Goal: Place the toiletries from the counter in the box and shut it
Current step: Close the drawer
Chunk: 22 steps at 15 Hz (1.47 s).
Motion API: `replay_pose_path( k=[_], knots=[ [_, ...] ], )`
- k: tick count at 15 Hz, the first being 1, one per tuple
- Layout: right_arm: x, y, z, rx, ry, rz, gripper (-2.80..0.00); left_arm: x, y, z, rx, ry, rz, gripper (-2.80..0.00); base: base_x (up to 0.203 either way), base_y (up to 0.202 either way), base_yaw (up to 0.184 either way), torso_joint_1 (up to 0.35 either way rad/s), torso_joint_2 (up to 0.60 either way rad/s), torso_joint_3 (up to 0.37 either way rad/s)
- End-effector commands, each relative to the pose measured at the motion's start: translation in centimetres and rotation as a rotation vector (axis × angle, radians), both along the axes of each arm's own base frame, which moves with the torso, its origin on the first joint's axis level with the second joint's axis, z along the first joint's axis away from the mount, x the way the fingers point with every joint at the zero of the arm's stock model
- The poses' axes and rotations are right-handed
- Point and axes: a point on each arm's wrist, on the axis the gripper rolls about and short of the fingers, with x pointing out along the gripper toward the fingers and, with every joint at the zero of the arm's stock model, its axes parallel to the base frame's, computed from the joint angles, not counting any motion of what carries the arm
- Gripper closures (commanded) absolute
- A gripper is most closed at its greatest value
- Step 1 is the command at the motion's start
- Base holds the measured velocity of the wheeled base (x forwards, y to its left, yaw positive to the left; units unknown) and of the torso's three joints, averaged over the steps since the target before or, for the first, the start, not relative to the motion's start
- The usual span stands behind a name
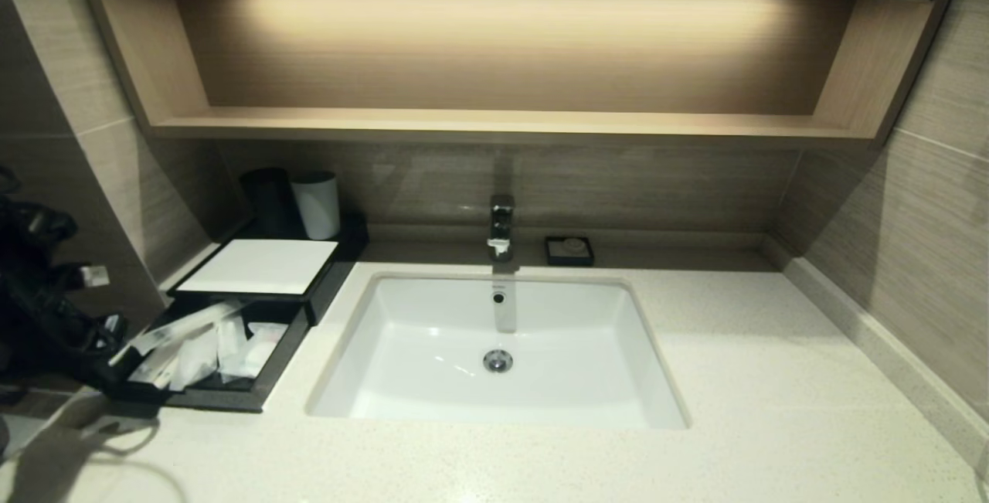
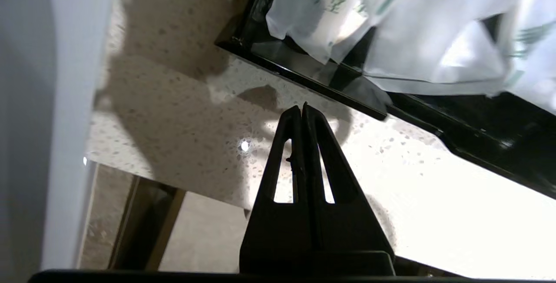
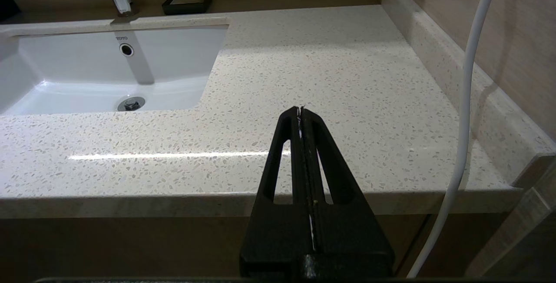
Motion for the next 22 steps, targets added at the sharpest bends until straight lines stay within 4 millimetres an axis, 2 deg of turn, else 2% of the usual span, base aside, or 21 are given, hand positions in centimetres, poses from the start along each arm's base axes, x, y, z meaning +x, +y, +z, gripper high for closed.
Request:
replay_pose_path(
  k=[1, 4, 10, 16, 22],
  knots=[
    [0.0, 0.0, 0.0, 0.000, 0.001, 0.000, 0.00, 0.2, -1.3, 2.4, 0.031, -0.072, -0.045, 0.00, 0.000, 0.000, 0.000, 0.000, 0.00, 0.000],
    [0.0, 0.0, 0.0, 0.000, 0.001, 0.000, 0.00, 1.6, -1.9, 2.3, 0.029, -0.088, -0.077, 0.00, 0.000, 0.000, 0.000, 0.000, 0.00, 0.000],
    [0.0, 0.0, 0.0, 0.000, 0.001, 0.000, 0.00, 4.0, -1.2, 0.0, 0.011, -0.052, -0.077, 0.00, 0.000, 0.000, 0.000, 0.000, 0.00, 0.000],
    [0.0, 0.0, 0.0, 0.000, 0.001, 0.001, 0.00, 4.4, -1.5, -1.0, -0.004, -0.021, -0.087, 0.00, 0.000, 0.000, 0.000, 0.000, 0.00, 0.000],
    [0.0, 0.0, 0.0, 0.000, 0.001, 0.000, 0.00, 5.1, -1.4, -2.9, -0.021, 0.023, -0.089, 0.00, 0.000, 0.000, 0.000, 0.000, 0.00, 0.000]
  ],
)
